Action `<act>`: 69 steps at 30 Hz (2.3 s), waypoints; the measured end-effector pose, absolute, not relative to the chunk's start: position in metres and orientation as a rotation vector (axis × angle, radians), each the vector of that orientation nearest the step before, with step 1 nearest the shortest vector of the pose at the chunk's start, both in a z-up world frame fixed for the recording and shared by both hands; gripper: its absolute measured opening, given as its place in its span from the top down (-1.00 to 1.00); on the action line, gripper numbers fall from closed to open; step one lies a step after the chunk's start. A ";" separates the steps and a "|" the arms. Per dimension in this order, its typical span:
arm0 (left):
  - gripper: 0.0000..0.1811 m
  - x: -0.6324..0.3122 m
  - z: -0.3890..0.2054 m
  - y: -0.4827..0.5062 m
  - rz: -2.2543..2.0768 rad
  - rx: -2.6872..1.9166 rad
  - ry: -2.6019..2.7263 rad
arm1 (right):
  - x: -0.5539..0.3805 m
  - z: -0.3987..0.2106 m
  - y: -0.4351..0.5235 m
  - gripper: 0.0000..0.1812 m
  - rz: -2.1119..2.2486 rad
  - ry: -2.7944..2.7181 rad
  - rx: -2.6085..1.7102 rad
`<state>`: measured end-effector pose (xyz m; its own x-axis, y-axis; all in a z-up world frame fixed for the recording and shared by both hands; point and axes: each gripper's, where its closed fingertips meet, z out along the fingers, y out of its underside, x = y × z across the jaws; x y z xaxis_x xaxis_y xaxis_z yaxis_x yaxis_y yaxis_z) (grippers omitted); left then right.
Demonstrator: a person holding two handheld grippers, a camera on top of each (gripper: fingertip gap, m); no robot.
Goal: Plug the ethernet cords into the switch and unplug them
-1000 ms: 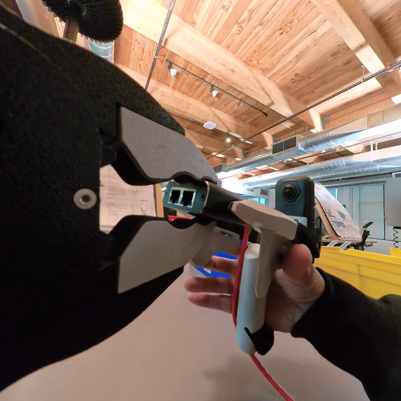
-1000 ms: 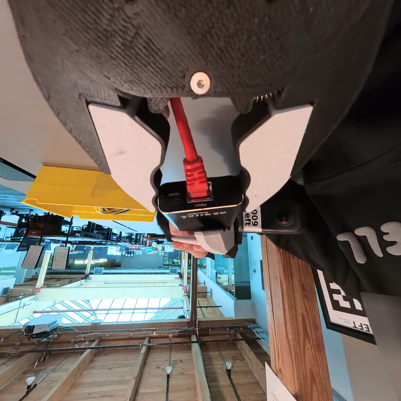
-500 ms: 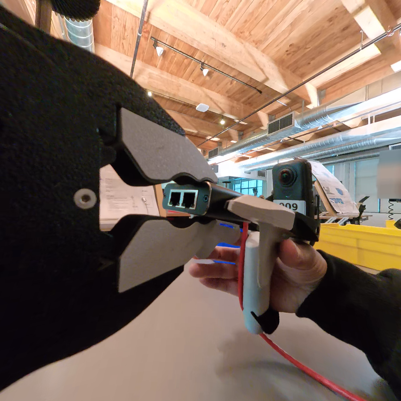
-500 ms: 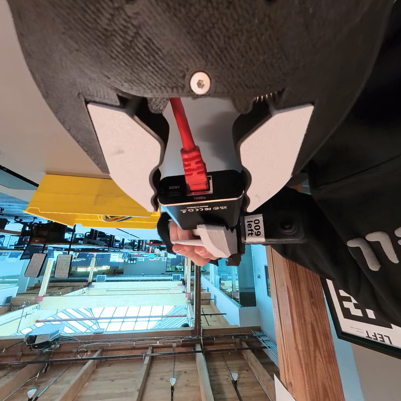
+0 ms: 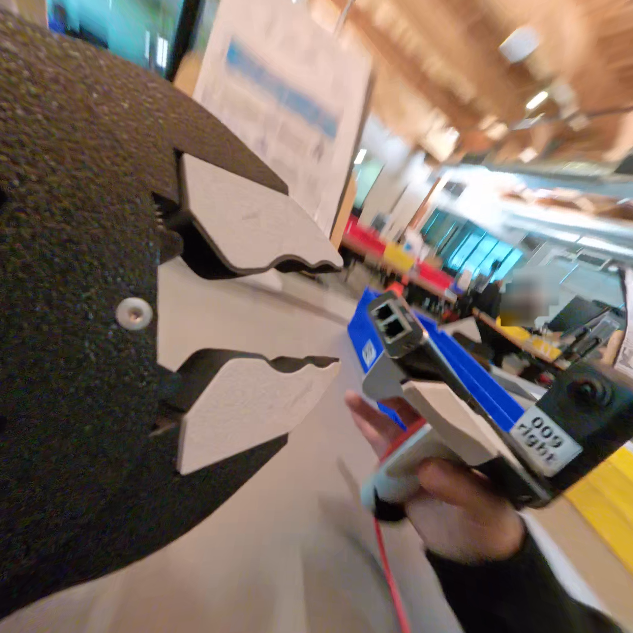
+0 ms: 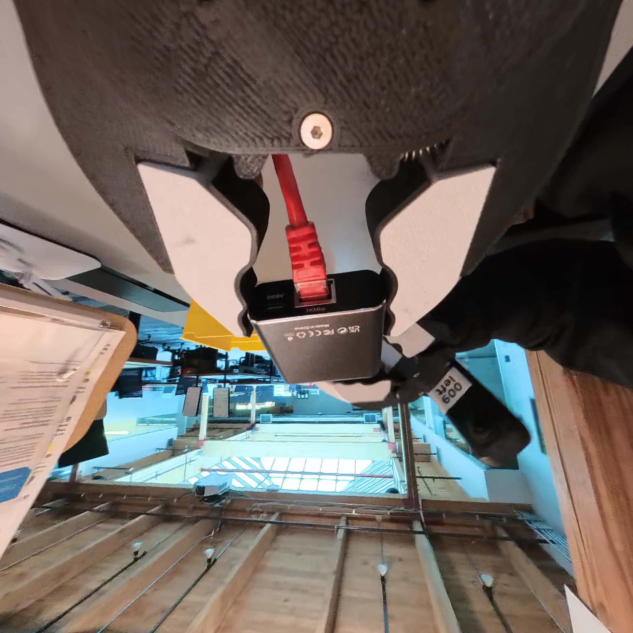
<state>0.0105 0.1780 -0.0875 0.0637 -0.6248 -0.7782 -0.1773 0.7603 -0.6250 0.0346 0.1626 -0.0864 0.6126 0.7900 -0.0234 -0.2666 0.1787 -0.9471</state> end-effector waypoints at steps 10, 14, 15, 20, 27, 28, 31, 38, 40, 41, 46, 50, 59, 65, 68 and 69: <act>0.21 0.013 -0.094 0.168 -1.534 -1.658 1.181 | 0.012 -0.108 0.171 0.21 0.536 -0.720 -1.235; 0.42 0.019 -0.113 0.161 -1.803 -1.856 1.174 | 0.004 -0.115 0.171 0.21 0.447 -0.794 -1.247; 0.55 0.019 -0.112 0.156 -1.921 -1.867 1.155 | 0.003 -0.116 0.171 0.21 0.440 -0.802 -1.250; 0.73 0.022 -0.111 0.151 -2.339 -1.883 0.949 | 0.008 -0.117 0.171 0.21 0.423 -0.794 -1.229; 0.73 0.026 -0.112 0.150 -2.376 -1.913 0.882 | 0.010 -0.112 0.162 0.20 0.468 -0.799 -1.150; 0.73 0.026 -0.111 0.150 -2.377 -1.923 0.879 | 0.009 -0.110 0.160 0.21 0.486 -0.798 -1.136; 0.74 0.024 -0.113 0.151 -2.348 -1.954 0.885 | 0.009 -0.112 0.160 0.23 0.477 -0.807 -1.140; 0.74 0.024 -0.111 0.155 -2.342 -1.949 0.786 | 0.011 -0.109 0.162 0.28 0.424 -0.825 -1.180; 0.74 0.022 -0.109 0.151 -2.325 -1.933 0.821 | 0.010 -0.109 0.160 0.28 0.432 -0.847 -1.186; 0.73 0.022 -0.109 0.150 -2.294 -1.930 0.849 | 0.010 -0.110 0.161 0.28 0.438 -0.841 -1.194; 0.64 0.015 -0.102 0.167 -2.042 -1.815 0.907 | 0.015 -0.111 0.166 0.28 0.483 -0.783 -1.233; 0.64 -0.014 -0.093 0.200 -1.565 -1.635 1.026 | 0.028 -0.121 0.175 0.29 0.482 -0.743 -1.305; 0.59 -0.170 -0.066 0.398 0.007 -1.420 1.271 | 0.031 -0.122 0.180 0.29 0.498 -0.718 -1.297; 0.48 -0.199 -0.141 0.458 0.470 -1.362 1.796 | 0.024 -0.128 0.178 0.29 0.524 -0.758 -1.300; 0.46 -0.196 -0.166 0.471 0.569 -1.340 1.954 | 0.023 -0.130 0.175 0.29 0.536 -0.773 -1.301; 0.46 -0.194 -0.172 0.475 0.582 -1.343 1.990 | 0.024 -0.132 0.174 0.29 0.537 -0.780 -1.304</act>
